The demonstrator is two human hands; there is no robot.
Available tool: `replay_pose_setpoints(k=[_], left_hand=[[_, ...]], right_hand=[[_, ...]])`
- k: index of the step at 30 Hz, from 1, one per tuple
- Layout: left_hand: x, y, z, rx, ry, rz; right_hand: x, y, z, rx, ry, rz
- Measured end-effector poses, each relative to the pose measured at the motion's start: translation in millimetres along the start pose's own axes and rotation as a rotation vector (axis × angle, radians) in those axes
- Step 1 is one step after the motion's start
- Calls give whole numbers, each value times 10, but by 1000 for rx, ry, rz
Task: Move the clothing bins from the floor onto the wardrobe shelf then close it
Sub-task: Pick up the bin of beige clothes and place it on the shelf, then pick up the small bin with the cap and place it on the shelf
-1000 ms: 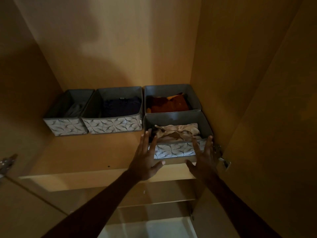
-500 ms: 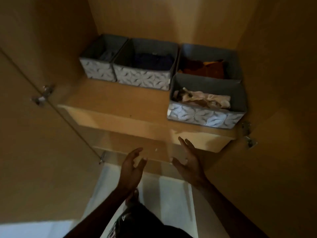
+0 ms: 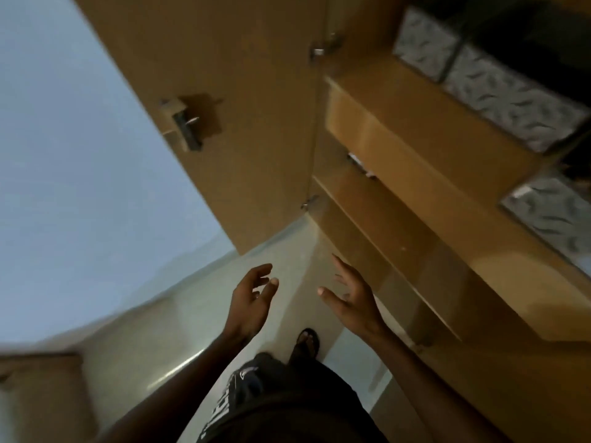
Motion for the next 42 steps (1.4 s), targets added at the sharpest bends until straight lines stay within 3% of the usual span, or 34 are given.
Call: replay_pose_setpoints(k=[9,19,25,29,33,42], left_hand=[[1013,-1710,1605,-509,-112,148],[2119,-2905,4048,-973,-261,262],[2833,-3403,4880,-1219,-422,412],[3354,-3843,5008,-1286,-527,428],[4112,-4244,4871,-1249,-696,459],[6162,-4652,4045,-885,-919,339]], right_hand=[[750,1646,468,374,-216,189],[1307,3638,2038,798,-463,366],[1572,4828,2575,1000,-552,471],[1578,5790,2635,1091,-560,534],[1300,6799,2526,1149,-499,599],[-511,8571,2054,1236,-232,873]])
Point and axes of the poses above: each hand's wrist, its own z-axis away from the middle knuckle, its own y-axis out of the palm, x = y × z, the point moved 10 cm from there along -z, towards the middle knuckle, and after that the axes turned 9 degrees about z, right-handed, at the moved point
